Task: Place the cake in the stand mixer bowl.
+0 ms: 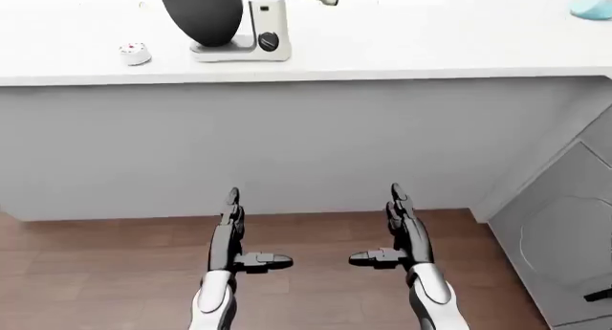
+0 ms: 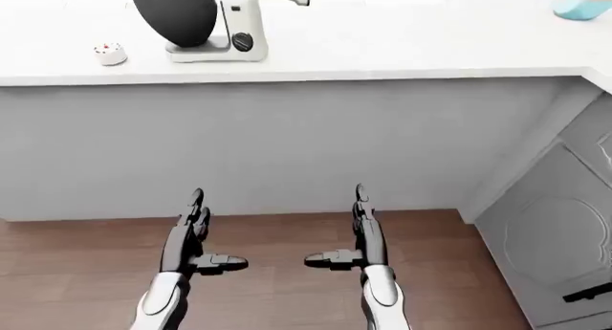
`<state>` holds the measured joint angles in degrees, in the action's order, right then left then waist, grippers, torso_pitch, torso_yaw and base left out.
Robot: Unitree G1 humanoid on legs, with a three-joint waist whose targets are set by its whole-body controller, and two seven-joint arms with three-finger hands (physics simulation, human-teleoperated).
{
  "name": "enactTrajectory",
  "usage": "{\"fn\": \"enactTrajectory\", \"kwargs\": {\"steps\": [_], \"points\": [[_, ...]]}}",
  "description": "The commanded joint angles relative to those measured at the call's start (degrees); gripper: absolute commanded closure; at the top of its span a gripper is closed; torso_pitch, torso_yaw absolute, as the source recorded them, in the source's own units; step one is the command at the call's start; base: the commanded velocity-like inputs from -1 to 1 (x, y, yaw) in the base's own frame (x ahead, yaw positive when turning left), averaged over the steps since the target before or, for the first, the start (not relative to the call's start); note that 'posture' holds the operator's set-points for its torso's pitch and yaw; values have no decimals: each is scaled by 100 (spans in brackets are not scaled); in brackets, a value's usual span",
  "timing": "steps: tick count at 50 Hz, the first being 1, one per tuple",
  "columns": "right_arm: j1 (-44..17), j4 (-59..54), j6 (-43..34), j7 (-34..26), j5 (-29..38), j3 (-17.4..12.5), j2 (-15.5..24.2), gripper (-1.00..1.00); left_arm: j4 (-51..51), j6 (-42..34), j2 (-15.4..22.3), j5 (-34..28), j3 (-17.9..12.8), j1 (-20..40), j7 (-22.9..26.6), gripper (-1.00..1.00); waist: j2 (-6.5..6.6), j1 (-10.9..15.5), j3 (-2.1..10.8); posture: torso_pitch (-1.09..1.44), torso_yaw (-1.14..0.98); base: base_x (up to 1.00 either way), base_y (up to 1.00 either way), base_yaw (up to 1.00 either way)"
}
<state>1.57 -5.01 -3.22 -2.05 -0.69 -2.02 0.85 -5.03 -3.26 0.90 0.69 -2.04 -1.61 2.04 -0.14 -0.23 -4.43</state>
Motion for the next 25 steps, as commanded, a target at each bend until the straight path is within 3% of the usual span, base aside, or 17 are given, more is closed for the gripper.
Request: {"fn": "enactTrajectory", "kwargs": {"steps": [1, 3, 4, 5, 7, 8, 11, 12, 15, 17, 22, 25], "points": [[-103, 673, 220, 3, -90, -47, 19, -100, 446, 386, 19, -4, 5, 169, 6, -100, -45, -12, 5, 0, 0, 0, 0, 0], [-97, 709, 182, 4, -86, -42, 22, -100, 492, 370, 22, -20, 2, 161, -2, -100, -8, 38, 355, 0, 0, 0, 0, 0], [-67, 805, 147, 21, -77, -35, 15, -100, 442, 416, 15, -19, 3, 167, -2, -100, -11, 39, 297, 0, 0, 0, 0, 0], [-39, 945, 73, 54, -42, -21, 11, -100, 394, 455, 3, -38, 27, 162, -3, -100, -42, 34, 95, 0, 0, 0, 0, 0], [-10, 1142, -42, 56, -40, -32, 19, -100, 468, 396, -4, -81, 63, 159, -18, -100, -51, 46, 399, 0, 0, 0, 0, 0], [1, 1189, -58, 65, -32, -39, 18, -100, 521, 352, -1, -82, 60, 166, -21, -100, -50, 50, 429, 0, 0, 0, 0, 0], [84, 1580, -256, 110, 48, -3, 3, -100, 623, 309, -12, -95, 74, 143, -29, -100, -46, 52, 433, 0, 0, 0, 0, 0], [98, 1681, -257, 111, 70, 7, 1, -100, 1085, -90, -18, -116, 122, 95, -36, -100, -45, 55, 441, 0, 0, 0, 0, 0], [93, 1825, -322, 130, 104, -16, 7, -100, 1376, -326, -14, -140, 130, 120, -37, -100, -37, 43, 455, 0, 0, 0, 0, 0], [105, 2208, -599, 99, 80, -74, 37, -100, 911, 83, -11, -168, 101, 151, -39, -100, -44, 52, 466, 0, 0, 0, 0, 0], [150, 3035, -1150, 106, 264, -153, 82, -100, 1684, -662, 21, -191, 71, 278, -48, -100, -30, 57, 528, 0, 0, 0, 0, 0], [167, 3605, -1551, 64, 430, -279, 119, -100, 1650, -528, 18, -194, 60, 260, -31, -100, -45, 64, 516, 0, 0, 0, 0, 0]]}}
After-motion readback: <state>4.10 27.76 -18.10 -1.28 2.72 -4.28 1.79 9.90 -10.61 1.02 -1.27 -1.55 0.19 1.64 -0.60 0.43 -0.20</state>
